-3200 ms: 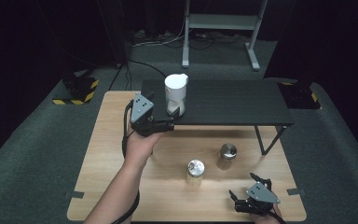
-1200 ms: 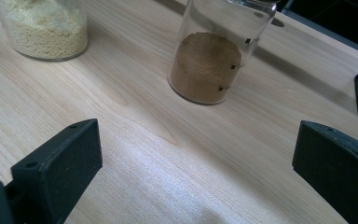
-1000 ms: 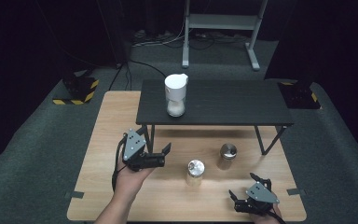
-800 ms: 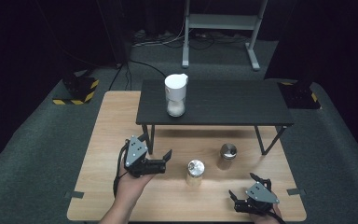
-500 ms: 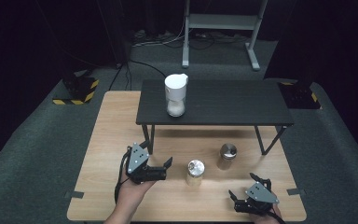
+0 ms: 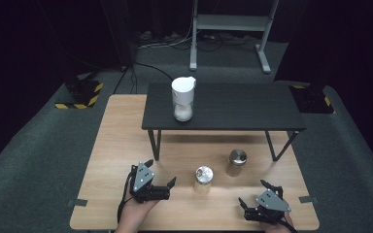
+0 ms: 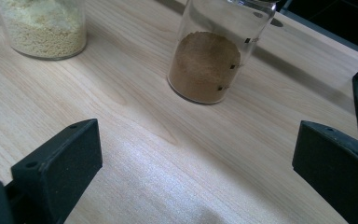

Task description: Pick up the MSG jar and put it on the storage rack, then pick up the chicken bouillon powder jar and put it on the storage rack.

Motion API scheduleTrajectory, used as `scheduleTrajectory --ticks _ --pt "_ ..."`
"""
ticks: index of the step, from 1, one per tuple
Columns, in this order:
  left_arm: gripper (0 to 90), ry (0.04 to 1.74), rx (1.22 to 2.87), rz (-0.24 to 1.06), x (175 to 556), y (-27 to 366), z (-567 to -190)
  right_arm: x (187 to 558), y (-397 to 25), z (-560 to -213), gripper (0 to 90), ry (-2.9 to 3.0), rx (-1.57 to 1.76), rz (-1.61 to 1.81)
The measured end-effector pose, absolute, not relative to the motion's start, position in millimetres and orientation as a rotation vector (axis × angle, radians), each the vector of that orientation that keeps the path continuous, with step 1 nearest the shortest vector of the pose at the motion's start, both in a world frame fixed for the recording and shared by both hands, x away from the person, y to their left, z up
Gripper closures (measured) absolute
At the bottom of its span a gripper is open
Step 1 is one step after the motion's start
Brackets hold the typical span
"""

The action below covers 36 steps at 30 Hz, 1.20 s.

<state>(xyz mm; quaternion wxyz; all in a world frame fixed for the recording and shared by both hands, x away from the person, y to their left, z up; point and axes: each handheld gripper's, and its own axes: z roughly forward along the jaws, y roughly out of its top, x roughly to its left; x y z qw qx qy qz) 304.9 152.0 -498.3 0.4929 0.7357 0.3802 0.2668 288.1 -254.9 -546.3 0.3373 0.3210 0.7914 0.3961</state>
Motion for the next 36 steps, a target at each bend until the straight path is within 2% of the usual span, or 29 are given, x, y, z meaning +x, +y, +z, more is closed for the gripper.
scheduleTrajectory --ticks 17,36 --pt "0.2 0.959 1.898 0.647 295 166 -543 289 -255 -546 0.2 2.047 0.862 1.028" --pt "0.7 0.917 1.982 0.735 288 157 -547 288 -254 -546 0.1 2.067 0.834 1.026"
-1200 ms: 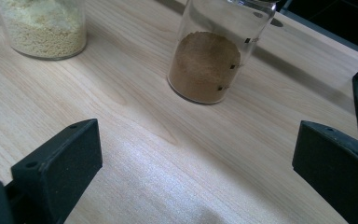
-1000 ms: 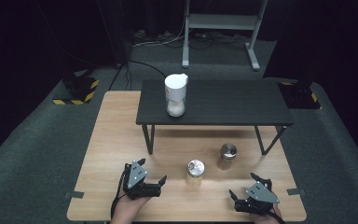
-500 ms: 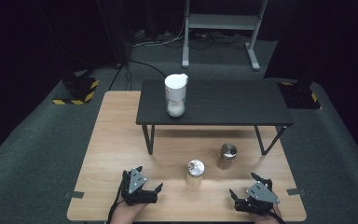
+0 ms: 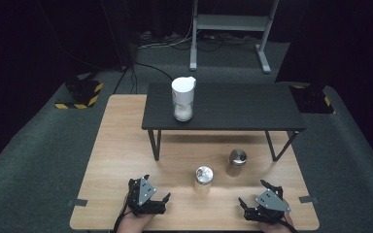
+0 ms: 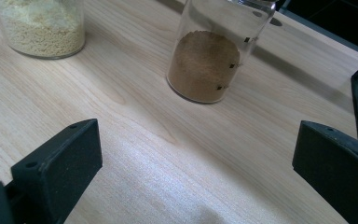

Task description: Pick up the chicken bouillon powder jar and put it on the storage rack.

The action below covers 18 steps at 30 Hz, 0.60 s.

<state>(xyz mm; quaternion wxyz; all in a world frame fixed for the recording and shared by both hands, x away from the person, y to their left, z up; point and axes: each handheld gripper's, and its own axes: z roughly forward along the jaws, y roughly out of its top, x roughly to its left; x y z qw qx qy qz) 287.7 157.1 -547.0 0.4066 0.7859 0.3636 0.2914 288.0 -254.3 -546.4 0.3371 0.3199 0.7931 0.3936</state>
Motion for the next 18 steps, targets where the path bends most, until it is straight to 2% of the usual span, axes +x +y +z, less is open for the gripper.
scheduleTrajectory --ticks 18 --pt "0.7 0.851 2.011 0.780 283 153 -548 276 -249 -526 0.0 2.016 0.772 1.071"
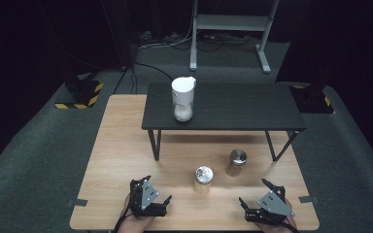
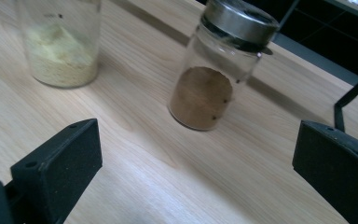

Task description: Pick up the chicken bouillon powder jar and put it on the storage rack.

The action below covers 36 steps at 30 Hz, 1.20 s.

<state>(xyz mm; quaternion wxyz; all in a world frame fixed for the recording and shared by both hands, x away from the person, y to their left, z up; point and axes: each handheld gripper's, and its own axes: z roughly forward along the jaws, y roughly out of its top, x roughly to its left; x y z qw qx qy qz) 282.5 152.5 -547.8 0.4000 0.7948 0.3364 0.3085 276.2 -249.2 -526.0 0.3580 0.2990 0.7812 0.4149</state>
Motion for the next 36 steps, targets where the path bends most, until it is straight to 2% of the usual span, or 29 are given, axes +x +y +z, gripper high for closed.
scheduleTrajectory --ticks 36 --pt "0.7 0.813 2.014 0.770 280 153 -548 269 -191 -517 0.0 2.060 0.673 1.209"
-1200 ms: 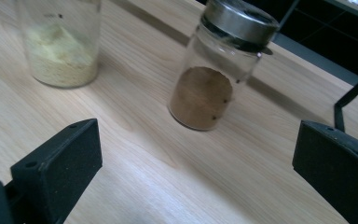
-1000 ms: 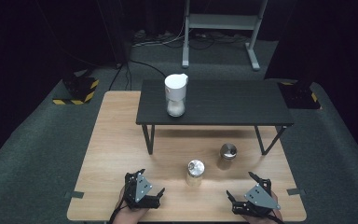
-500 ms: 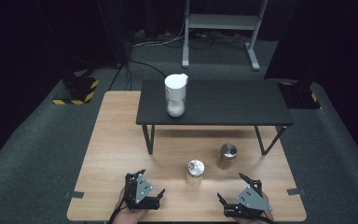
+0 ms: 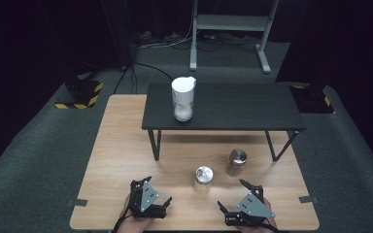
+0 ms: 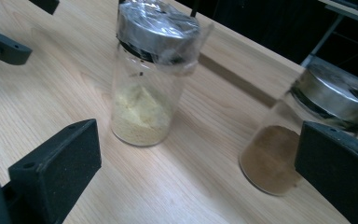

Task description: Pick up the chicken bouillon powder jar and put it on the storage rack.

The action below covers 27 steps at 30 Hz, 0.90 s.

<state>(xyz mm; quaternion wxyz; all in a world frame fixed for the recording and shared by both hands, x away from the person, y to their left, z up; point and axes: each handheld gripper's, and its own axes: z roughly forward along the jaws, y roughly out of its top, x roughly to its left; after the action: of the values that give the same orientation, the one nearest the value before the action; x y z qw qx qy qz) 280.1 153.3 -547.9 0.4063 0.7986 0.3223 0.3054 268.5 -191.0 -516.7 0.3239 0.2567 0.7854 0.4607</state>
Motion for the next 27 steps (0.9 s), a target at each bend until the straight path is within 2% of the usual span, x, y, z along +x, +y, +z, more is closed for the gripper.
scheduleTrajectory --ticks 27 --pt "0.8 0.791 2.025 0.771 279 152 -548 276 -160 -520 0.0 2.077 0.652 1.241"
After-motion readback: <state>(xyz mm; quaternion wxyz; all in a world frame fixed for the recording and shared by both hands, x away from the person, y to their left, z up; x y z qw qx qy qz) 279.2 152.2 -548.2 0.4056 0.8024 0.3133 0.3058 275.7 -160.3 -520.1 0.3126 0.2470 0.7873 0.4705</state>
